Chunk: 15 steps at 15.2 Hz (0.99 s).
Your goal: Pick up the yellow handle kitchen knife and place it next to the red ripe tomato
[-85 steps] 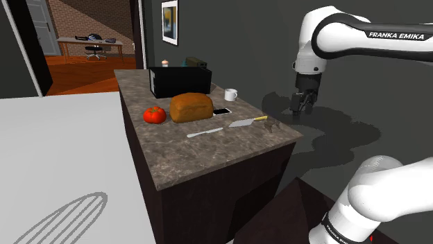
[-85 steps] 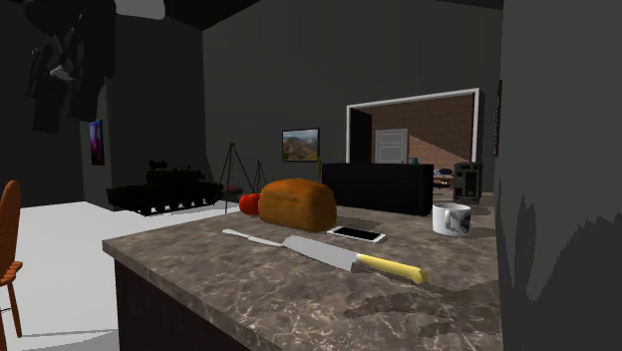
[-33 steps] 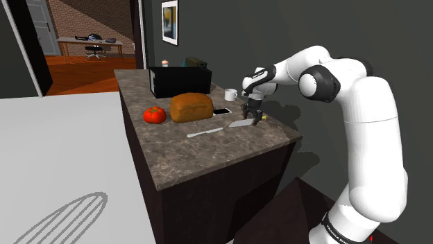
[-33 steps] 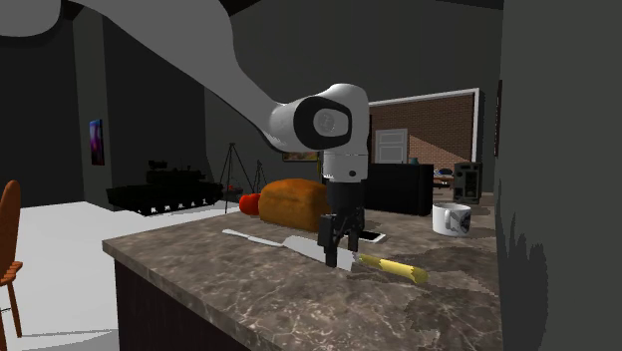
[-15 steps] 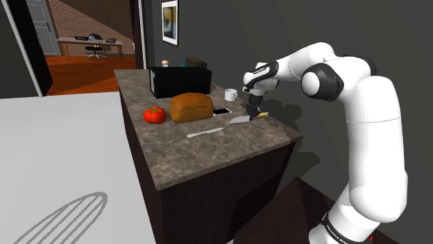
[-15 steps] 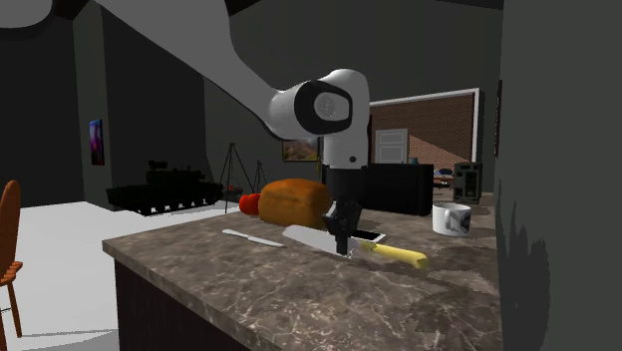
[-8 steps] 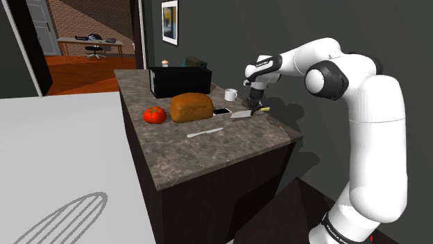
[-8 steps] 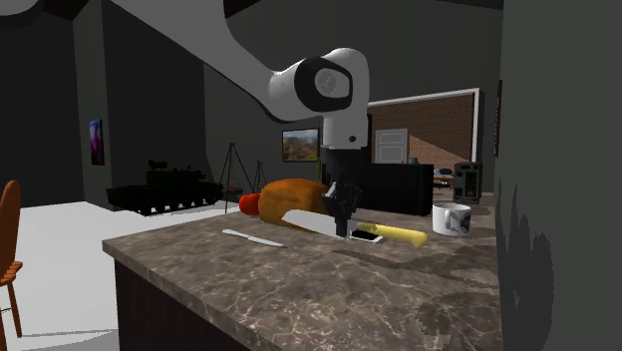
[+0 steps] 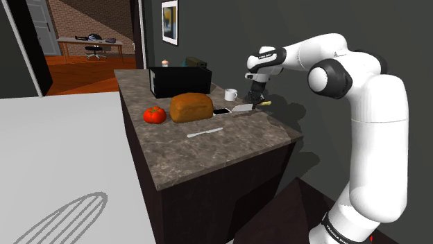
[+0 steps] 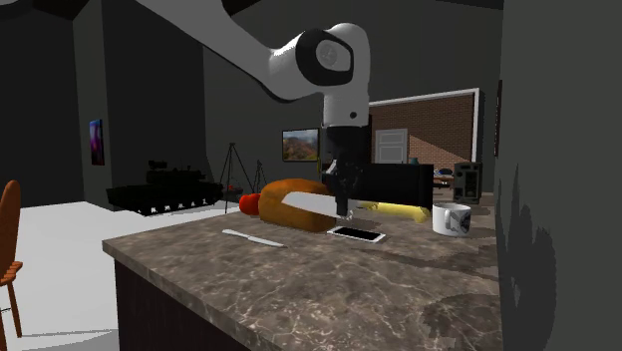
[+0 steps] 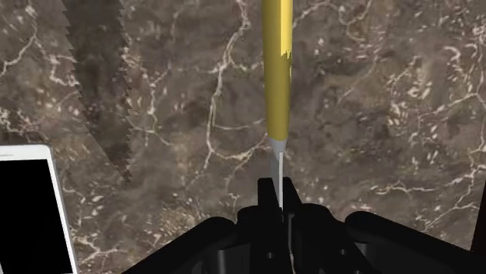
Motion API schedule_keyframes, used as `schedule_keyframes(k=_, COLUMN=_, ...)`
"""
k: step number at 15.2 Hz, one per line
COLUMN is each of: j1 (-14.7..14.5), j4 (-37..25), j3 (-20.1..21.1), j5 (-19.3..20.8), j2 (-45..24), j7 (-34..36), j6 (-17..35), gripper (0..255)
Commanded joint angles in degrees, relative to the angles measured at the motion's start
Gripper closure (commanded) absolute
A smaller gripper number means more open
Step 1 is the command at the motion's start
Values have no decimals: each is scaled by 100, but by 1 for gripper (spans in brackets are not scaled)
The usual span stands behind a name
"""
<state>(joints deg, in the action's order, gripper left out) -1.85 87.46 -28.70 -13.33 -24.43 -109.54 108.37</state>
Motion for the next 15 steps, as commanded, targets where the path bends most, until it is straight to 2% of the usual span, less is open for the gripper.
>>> schedule_keyframes(k=1, j1=5, j4=-106, j3=-11, j5=20, j2=30, j7=16, j6=-134, gripper=255)
schedule_keyframes(k=10, j1=51, j4=-656, j3=-42, j5=71, j2=89, j7=73, j6=-729, gripper=255)
schedule_keyframes(k=15, j1=-520, j4=-161, j3=81, j5=273, j2=463, j7=711, j6=-534, gripper=255)
